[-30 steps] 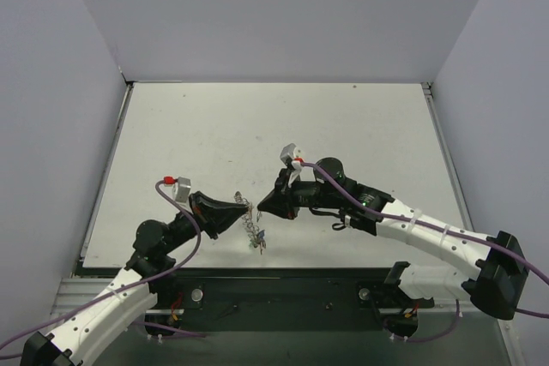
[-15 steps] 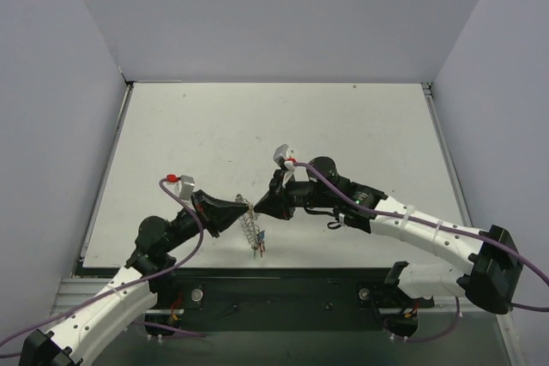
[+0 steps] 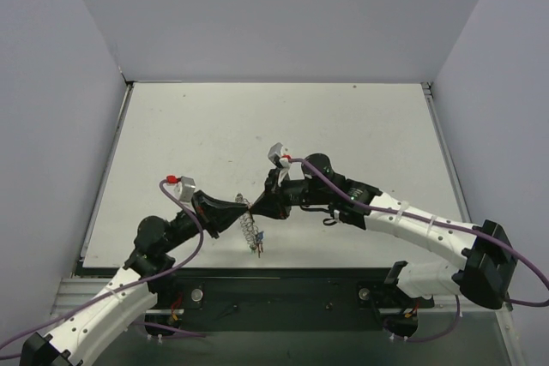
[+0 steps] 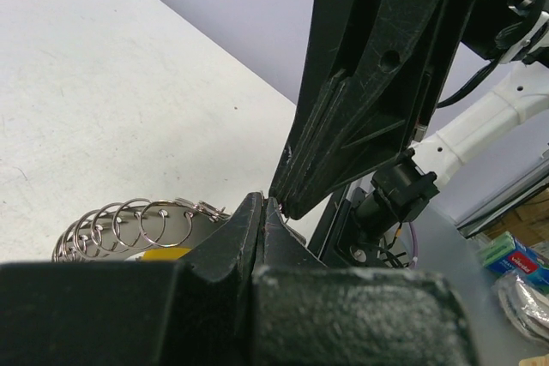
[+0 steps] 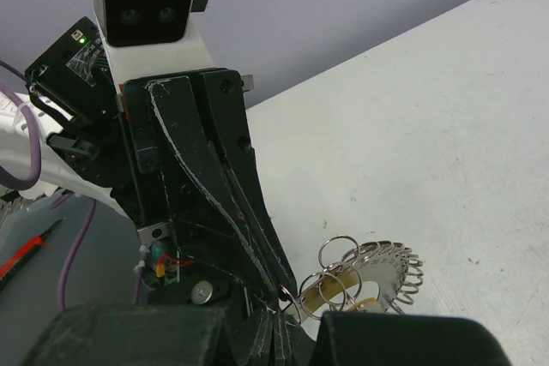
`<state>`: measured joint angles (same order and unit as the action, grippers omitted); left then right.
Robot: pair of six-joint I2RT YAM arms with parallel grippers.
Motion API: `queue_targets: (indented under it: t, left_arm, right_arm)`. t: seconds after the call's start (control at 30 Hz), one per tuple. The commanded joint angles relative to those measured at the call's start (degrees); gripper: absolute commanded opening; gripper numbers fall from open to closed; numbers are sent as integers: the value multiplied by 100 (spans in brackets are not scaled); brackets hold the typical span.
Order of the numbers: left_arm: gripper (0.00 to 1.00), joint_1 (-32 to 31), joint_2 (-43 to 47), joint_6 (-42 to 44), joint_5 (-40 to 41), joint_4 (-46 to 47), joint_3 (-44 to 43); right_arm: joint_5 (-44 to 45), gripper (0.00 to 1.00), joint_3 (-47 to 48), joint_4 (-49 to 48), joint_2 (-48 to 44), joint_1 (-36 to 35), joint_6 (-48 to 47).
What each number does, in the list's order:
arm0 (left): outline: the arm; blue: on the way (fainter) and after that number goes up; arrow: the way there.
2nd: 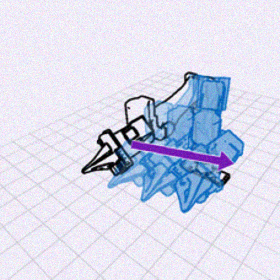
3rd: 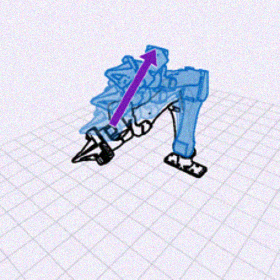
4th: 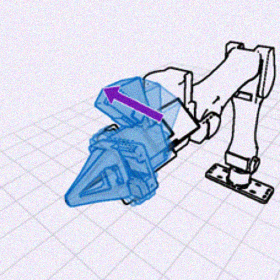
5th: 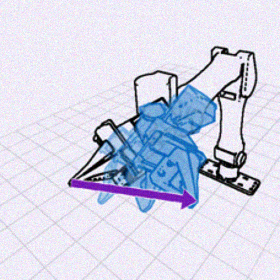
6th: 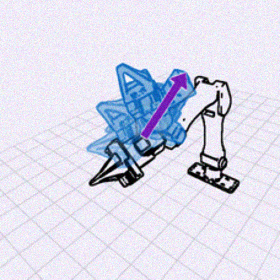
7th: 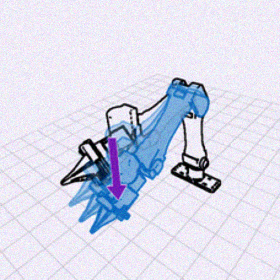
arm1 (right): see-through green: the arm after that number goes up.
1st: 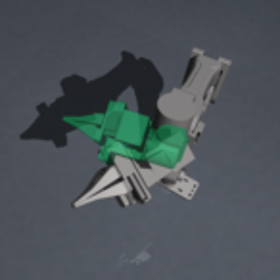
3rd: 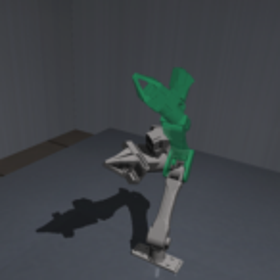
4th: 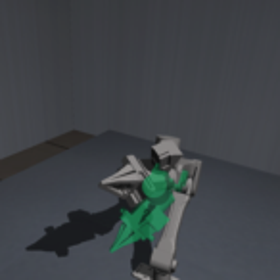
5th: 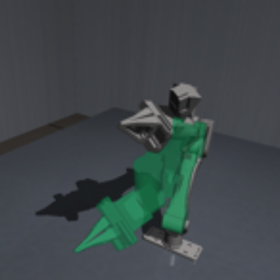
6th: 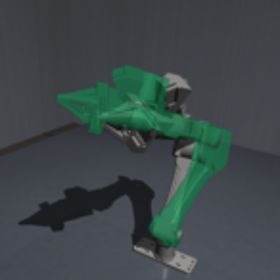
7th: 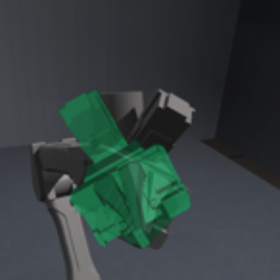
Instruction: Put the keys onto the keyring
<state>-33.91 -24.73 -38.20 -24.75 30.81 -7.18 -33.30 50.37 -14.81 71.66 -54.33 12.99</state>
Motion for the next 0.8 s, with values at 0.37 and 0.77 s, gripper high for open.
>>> queue_targets:
  t: [0.37, 0.77]
  left_arm:
    - [0, 25, 302, 190, -407, 733, -249]
    - [0, 34, 838, 532, 532, -110, -293]
  right_arm:
    - [-941, 0, -141, -1622, -73, 677, 1241]
    - [-1337, 0, -185, -1788, -100, 678, 1425]
